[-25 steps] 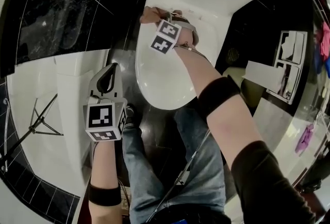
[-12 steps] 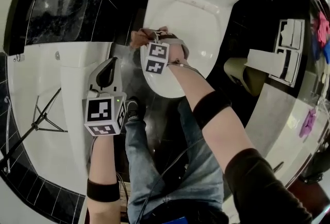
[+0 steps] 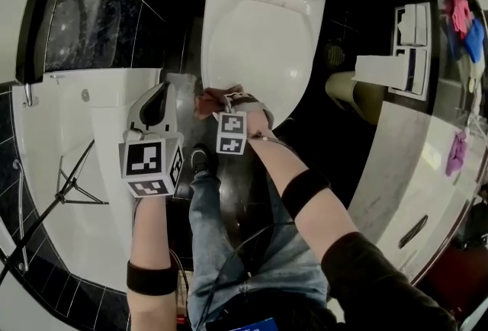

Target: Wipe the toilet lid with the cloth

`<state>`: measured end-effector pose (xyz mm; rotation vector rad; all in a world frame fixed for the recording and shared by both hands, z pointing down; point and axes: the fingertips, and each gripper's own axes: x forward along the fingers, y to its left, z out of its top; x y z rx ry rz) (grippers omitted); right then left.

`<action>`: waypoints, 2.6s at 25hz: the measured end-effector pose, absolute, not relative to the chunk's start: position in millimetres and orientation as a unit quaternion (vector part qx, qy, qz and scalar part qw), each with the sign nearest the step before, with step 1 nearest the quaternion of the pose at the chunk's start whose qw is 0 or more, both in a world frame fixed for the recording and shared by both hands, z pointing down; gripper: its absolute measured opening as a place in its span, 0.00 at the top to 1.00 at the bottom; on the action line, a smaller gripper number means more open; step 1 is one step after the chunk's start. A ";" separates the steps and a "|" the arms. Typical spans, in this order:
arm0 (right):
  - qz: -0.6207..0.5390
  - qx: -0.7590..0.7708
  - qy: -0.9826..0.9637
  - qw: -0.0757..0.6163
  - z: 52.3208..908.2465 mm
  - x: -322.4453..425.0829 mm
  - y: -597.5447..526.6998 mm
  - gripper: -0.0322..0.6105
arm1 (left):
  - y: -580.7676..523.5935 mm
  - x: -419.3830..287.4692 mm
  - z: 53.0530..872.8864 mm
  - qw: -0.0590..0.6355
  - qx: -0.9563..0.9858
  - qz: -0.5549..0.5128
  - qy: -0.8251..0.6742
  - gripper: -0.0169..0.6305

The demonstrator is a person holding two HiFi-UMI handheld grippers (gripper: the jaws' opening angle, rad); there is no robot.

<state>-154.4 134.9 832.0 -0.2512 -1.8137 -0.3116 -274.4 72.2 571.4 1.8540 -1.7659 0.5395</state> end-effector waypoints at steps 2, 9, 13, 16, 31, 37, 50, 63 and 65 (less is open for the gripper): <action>-0.126 -0.115 -0.779 0.603 832.3 -137.8 151.1 0.84 | 71.1 -271.3 566.2 0.257 0.688 0.199 -0.649 0.97; -0.106 -0.114 -0.779 0.607 832.6 -101.2 175.4 0.84 | 70.3 -264.2 558.9 0.252 0.695 0.204 -0.642 0.97; -0.074 -0.105 -0.779 0.614 832.4 -99.9 173.0 0.84 | 70.6 -263.9 555.6 0.249 0.695 0.207 -0.641 0.97; -0.018 -0.058 -0.794 0.605 814.9 -100.8 161.5 0.84 | 72.2 -265.3 544.5 0.247 0.697 0.208 -0.641 0.97; 0.163 0.279 -0.877 0.356 492.3 -100.0 45.7 0.83 | 101.4 -284.9 374.5 0.202 0.743 0.183 -0.611 0.97; 0.162 0.380 -0.868 0.276 364.4 -49.0 54.4 0.83 | 134.8 -280.7 305.4 0.183 0.762 0.173 -0.597 0.97; 0.154 0.463 -0.846 0.215 262.4 106.0 121.1 0.83 | 208.6 -213.3 217.7 0.147 0.749 0.170 -0.623 0.97; 0.149 0.478 -0.845 0.185 237.6 197.3 198.4 0.83 | 290.1 -155.0 196.7 0.156 0.727 0.157 -0.650 0.97; 0.148 0.476 -0.848 0.181 233.1 199.0 203.6 0.83 | 296.5 -151.3 193.8 0.154 0.727 0.157 -0.651 0.97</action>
